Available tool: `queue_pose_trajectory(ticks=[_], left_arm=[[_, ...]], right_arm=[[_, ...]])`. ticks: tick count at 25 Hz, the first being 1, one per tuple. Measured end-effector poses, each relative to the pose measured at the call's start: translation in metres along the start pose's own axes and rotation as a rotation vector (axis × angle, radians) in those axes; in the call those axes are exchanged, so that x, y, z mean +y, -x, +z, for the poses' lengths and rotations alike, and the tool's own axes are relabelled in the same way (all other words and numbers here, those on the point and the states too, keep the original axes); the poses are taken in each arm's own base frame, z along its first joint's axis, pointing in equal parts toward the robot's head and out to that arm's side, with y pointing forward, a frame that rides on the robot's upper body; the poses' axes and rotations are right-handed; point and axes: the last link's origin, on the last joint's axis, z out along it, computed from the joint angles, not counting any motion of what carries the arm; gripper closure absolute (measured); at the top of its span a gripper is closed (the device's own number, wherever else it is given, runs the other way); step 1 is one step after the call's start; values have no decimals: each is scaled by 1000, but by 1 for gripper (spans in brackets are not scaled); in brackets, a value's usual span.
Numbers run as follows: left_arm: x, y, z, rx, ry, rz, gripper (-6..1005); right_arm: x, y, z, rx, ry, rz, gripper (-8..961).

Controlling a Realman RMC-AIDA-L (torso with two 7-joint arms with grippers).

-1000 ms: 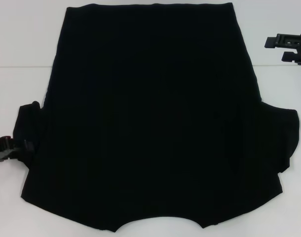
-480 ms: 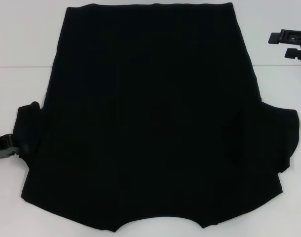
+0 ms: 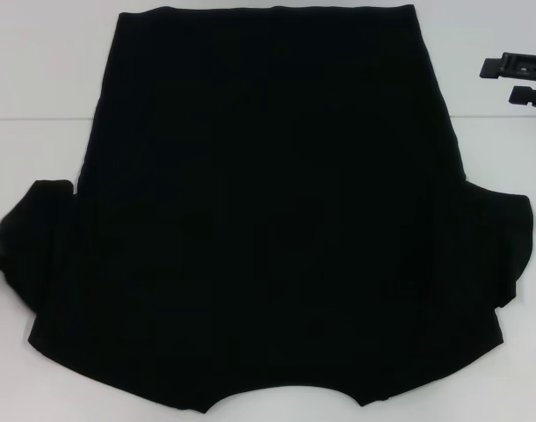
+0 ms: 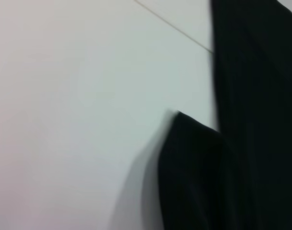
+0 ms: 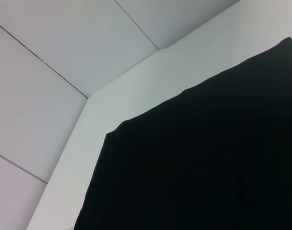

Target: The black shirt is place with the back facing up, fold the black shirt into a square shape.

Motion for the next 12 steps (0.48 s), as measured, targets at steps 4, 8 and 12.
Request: queue_pose_trajectory(ticks=[4,8,12], left_arm=[[-11,-5,-9,32,-48,-40,993],[-15,-7,-13,54,-59,-66,988],[-11,-9,-11,48,-48,-55,983]], right_arm=[[0,0,0,-1,1,1,68],[0,0,-1,0,1,3,69],[-1,0,-1,0,1,4,69]])
